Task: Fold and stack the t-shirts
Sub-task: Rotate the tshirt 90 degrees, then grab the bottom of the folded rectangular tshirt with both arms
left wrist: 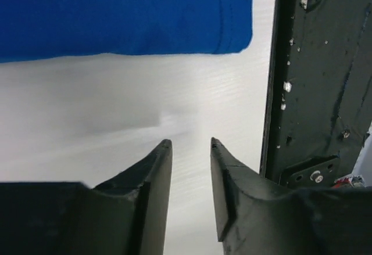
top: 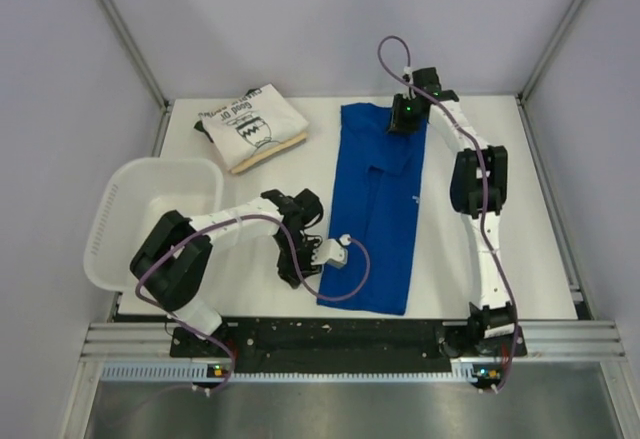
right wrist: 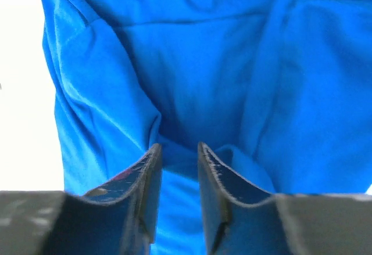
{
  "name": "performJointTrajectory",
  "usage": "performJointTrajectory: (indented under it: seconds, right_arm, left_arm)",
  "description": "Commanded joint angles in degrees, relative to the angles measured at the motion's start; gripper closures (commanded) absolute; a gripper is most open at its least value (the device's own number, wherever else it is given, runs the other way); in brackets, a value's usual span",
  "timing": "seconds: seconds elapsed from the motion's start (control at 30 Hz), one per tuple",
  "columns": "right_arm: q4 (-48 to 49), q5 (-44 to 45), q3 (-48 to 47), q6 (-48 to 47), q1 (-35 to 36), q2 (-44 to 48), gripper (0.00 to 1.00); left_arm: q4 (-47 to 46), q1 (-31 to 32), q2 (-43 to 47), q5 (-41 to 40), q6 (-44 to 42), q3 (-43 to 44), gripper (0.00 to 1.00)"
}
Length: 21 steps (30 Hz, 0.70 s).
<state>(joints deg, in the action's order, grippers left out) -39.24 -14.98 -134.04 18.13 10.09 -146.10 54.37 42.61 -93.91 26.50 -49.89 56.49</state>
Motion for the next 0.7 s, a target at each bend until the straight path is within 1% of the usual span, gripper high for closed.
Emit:
performJointTrajectory:
  seconds: [0.0, 0.03, 0.07, 0.1, 0.13, 0.2, 0.23, 0.27, 0.3, 0.33, 0.37, 0.43, 0.47, 0.5, 0.53, 0.57, 0.63, 0.67]
  right_arm:
    - [3.99, -4.43, 7.01, -2.83, -8.75, 17.83, 0.61]
    - [4.61, -6.36, 8.69, -3.19, -9.81, 21.52, 0.54]
    - [4.70, -9.51, 10.27, -4.06, -11.39, 24.61, 0.50]
    - [4.27, -12.41, 13.16, -6.16, -11.67, 29.86, 0.47]
    - [4.09, -13.92, 15.10, -8.70, -11.58, 35.04, 0.44]
    - [5.39, -15.95, 27.19, -14.15, -10.44, 46.11, 0.39]
    - [7.15, -15.69, 34.65, -17.22, -8.35, 51.74, 0.37]
    - [9.60, -14.30, 42.46, -20.30, -6.85, 58.41, 0.33]
    - [11.97, -13.85, 49.42, -23.89, -5.27, 64.65, 0.31]
    - [14.87, -14.11, 57.67, -26.98, -3.77, 70.02, 0.11]
    - [17.16, -14.72, 64.19, -30.84, -2.54, 75.99, 0.05]
    - [17.10, -20.58, 76.85, -40.76, -0.69, 86.02, 0.05]
    - [15.70, -24.96, 81.17, -45.94, 0.10, 90.95, 0.05]
    - [13.25, -26.92, 85.22, -49.82, 1.24, 94.74, 0.05]
    - [8.62, -28.42, 87.87, -54.64, 2.64, 99.21, 0.05]
    - [4.74, -28.78, 90.42, -60.00, 3.96, 101.43, 0.08]
    - [-3.69, -26.25, 94.64, -66.96, 7.91, 102.68, 0.15]
    - [-9.22, -25.28, 95.45, -74.48, 10.28, 102.34, 0.20]
  left_arm:
    - [6.52, -0.77, 5.49, 3.47, -4.16, 3.88, 0.58]
    - [7.93, -0.69, 5.32, 3.99, -4.77, 5.28, 0.48]
    - [9.08, -0.69, 5.05, 4.78, -5.13, 7.21, 0.36]
    - [9.52, -0.60, 4.88, 5.66, -5.31, 8.54, 0.23]
    - [9.35, -0.34, 4.88, 6.54, -5.48, 9.85, 0.21]
    - [7.61, 0.63, 5.40, 9.35, -6.09, 10.66, 0.14]
    - [6.20, 1.42, 5.58, 10.23, -6.27, 10.40, 0.12]
    - [4.71, 2.29, 5.49, 10.85, -6.27, 10.05, 0.11]
    - [3.48, 3.87, 5.14, 10.94, -6.19, 9.43, 0.07]
    - [2.16, 4.93, 4.96, 10.50, -6.36, 8.99, 0.07]
    - [1.27, 6.24, 4.79, 9.98, -6.71, 8.38, 0.07]
    - [-0.66, 8.71, 5.14, 8.75, -7.24, 6.63, 0.06]
    - [-2.50, 9.76, 5.23, 8.39, -7.24, 5.14, 0.07]
    - [-3.99, 10.56, 5.49, 8.04, -7.15, 3.99, 0.08]
    - [-5.75, 11.09, 5.58, 7.69, -6.89, 2.94, 0.09]
    - [-7.24, 11.70, 5.84, 7.43, -6.45, 1.71, 0.12]
    - [-9.97, 12.84, 6.19, 7.07, -5.84, -0.32, 0.15]
    - [-10.77, 13.54, 6.37, 6.64, -5.66, -1.55, 0.18]
